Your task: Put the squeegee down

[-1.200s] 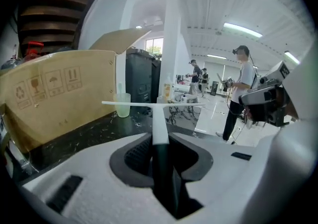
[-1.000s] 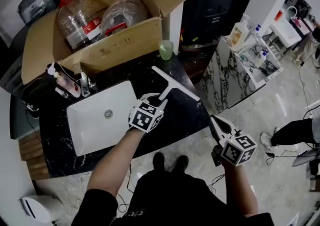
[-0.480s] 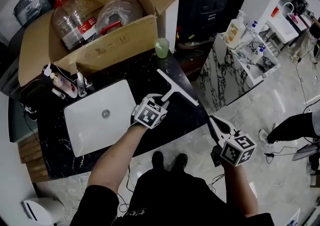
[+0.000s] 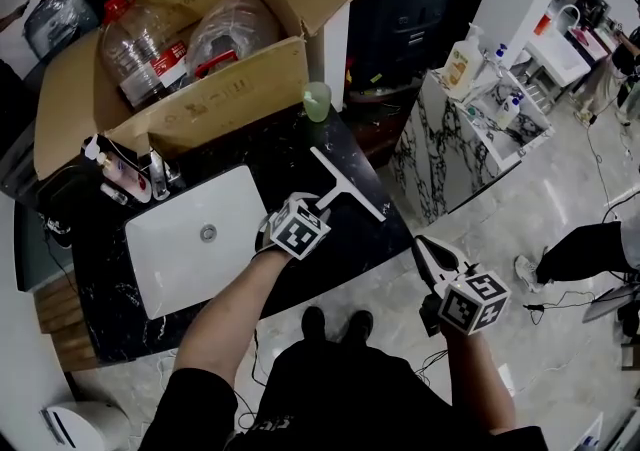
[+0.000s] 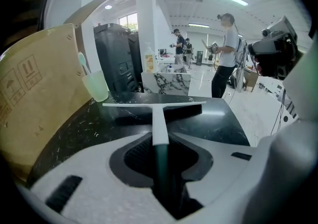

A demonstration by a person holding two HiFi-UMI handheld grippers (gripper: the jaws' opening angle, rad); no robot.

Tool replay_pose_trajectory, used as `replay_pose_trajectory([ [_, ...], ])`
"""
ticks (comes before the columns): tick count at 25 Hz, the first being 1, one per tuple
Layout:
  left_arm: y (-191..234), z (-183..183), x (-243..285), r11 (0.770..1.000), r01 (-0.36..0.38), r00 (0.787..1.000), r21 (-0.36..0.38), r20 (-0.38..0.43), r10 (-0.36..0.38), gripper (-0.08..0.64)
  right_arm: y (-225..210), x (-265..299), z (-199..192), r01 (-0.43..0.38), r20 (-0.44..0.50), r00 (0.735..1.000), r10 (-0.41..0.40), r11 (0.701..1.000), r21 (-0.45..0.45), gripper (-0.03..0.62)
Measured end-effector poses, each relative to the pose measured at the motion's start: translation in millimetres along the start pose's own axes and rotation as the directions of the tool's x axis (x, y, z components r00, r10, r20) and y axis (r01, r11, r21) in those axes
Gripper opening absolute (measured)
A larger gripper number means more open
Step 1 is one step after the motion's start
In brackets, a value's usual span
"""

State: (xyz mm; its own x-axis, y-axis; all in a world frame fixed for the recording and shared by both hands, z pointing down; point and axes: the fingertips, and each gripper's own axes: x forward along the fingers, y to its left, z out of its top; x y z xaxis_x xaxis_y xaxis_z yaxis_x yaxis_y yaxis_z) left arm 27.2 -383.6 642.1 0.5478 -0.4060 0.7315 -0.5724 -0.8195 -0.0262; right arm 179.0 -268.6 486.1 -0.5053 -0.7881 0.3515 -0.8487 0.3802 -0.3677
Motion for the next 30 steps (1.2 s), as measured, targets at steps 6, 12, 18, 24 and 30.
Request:
replay_pose_trajectory([
  [6,3.5,-8.7,2.7,0.997,-0.003,0.998,0.082,-0.056,0.007,0.111,3.5,2.5,4.8,-0.01,0.0,1.0,0.01,1.0,-0.011,0.006],
  [12,8.8,-2.8,-6.2,0.994,-0.019,0.999,0.108,-0.041,0.024,0.151,9.6,5.1,9.3,-0.024,0.002,1.0,0.024,0.999,-0.025,0.006],
  [18,14.1,25.8,-33.0,0.997,-0.033,0.999,0.076,0.044,0.029,0.161,13.2,9.0,25.8,-0.04,0.024,0.999,0.041,0.998,-0.043,0.006],
  [24,13.4,56.9,-72.9,0.995,-0.073,0.989,0.072,0.135,0.063,0.158,23.6,13.9,50.3,-0.081,0.065,0.994,0.084,0.996,-0.049,0.006],
  [30,14.5,88.1,-122.9,0.994,-0.103,0.96,0.028,0.264,0.092,0.15,27.4,20.8,70.2,-0.09,0.093,0.991,0.1,0.99,-0.108,0.005],
])
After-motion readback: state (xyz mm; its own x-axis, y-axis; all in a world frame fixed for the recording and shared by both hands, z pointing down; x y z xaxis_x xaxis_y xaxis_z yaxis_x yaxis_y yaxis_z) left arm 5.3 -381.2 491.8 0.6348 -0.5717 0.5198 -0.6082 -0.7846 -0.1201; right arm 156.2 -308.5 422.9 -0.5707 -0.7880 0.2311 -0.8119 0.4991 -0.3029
